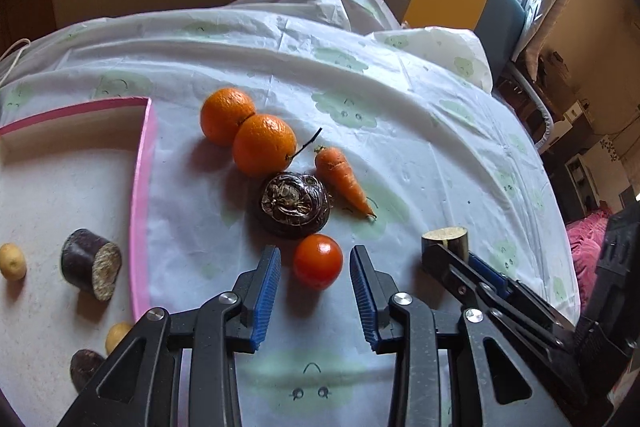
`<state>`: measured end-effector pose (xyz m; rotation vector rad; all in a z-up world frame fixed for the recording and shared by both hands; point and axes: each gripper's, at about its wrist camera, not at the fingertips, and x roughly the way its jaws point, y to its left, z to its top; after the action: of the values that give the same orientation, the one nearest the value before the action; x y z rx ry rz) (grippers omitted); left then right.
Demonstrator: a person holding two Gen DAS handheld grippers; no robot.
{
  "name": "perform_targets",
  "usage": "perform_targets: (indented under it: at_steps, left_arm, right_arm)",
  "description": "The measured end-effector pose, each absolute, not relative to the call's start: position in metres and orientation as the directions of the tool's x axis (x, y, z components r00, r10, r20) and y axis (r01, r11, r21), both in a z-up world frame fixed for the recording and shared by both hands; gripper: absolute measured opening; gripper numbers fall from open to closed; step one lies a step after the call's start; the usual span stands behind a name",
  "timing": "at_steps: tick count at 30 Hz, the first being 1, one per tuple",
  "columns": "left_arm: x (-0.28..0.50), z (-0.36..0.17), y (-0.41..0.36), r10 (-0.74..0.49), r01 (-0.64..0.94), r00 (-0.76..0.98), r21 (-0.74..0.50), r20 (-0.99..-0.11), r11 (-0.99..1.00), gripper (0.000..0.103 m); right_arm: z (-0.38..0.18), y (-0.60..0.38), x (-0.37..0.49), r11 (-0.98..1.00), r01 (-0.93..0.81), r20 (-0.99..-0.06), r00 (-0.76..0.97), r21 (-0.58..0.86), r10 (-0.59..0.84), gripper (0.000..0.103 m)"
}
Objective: Organize fruits
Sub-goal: 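Grasp the red cherry tomato with left while right grasps a brown cylinder, then carry the cherry tomato into the tray and open the left tool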
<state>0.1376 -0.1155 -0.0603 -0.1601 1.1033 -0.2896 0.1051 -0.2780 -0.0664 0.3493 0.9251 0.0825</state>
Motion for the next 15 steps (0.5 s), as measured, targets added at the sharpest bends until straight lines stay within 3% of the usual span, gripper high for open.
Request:
perform_targets:
  at_steps: [3,4,15]
  left_arm:
    - [0.142,-0.069,-0.119,-0.304,0.161,0.413,-0.260,-0.859,0.952,0.035]
    - [0.141,-0.068,-0.120,-0.296,0.171,0.429,-0.245,-0.854,0.954,0.025]
    - [0.100,-0.042,-0.106,-0.319,0.242,0.457,-0.229,-0.831,0.943,0.025]
  right_arm:
    - [-0.066,-0.277,0.106,0.944,0.076,-0.770,0.601,0.322,0.214,0.039]
    - [-0.067,-0.277,0.107,0.945,0.075,-0.771,0.601,0.319,0.212,0.039]
    - [-0.068,-0.276,0.110,0.951,0.069,-0.775,0.599,0.301,0.201,0.039]
